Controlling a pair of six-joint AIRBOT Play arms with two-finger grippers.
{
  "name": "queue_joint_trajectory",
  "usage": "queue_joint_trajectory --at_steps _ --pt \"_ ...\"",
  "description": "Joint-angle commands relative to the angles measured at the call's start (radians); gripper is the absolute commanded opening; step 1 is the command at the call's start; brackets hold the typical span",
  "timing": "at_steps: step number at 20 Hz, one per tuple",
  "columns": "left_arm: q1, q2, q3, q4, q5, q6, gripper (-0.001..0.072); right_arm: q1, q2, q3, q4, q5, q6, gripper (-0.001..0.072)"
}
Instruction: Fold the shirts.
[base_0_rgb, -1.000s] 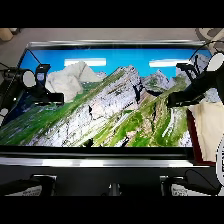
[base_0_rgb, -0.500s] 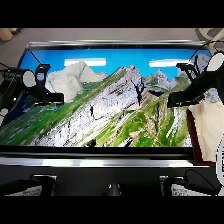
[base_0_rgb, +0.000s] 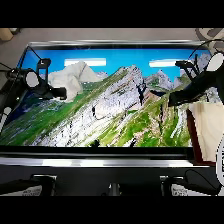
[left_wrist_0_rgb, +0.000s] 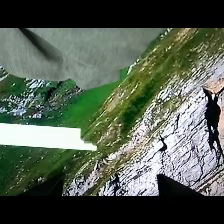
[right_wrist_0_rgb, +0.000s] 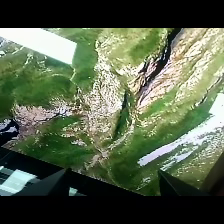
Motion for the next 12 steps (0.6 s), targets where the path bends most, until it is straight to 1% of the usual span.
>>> queue_joint_trajectory --at_steps 1,3,4,6,8,9,11,12 --pt "0.001 -0.028 0.0 0.0 0.148 -0.016 0.0717 0.0 0.0 0.0 -0.033 -0.067 -0.097 0.0546" --pt "0.01 -0.074 0.01 0.001 0.266 -0.027 0.0717 0.0 0.0 0.0 -0.034 -0.147 -0.097 0.0547" --pt "0.029 -0.117 0.041 0.0 0.27 -0.028 0.0716 0.0 -0.001 0.0 -0.031 -0.191 -0.097 0.0547" --pt "0.098 -0.253 0.16 -0.036 0.175 -0.069 0.0717 0.0 -0.004 0.0 -0.029 -0.267 -0.097 0.0548" --pt "0.183 -0.4 0.299 -0.171 0.065 -0.091 0.0718 0.0 -0.005 0.0 -0.021 -0.295 -0.097 0.0547" --pt "0.215 -0.463 0.351 -0.256 0.039 -0.091 0.0719 0.0 -0.005 0.0 -0.013 -0.294 -0.101 0.0547" --pt "0.242 -0.539 0.388 -0.381 0.058 -0.088 0.072 0.0 -0.005 0.0 0.005 -0.294 -0.104 0.0547" --pt "0.243 -0.56 0.387 -0.41 0.085 -0.077 0.072 0.0 -0.004 0.0 0.02 -0.293 -0.104 0.0547"
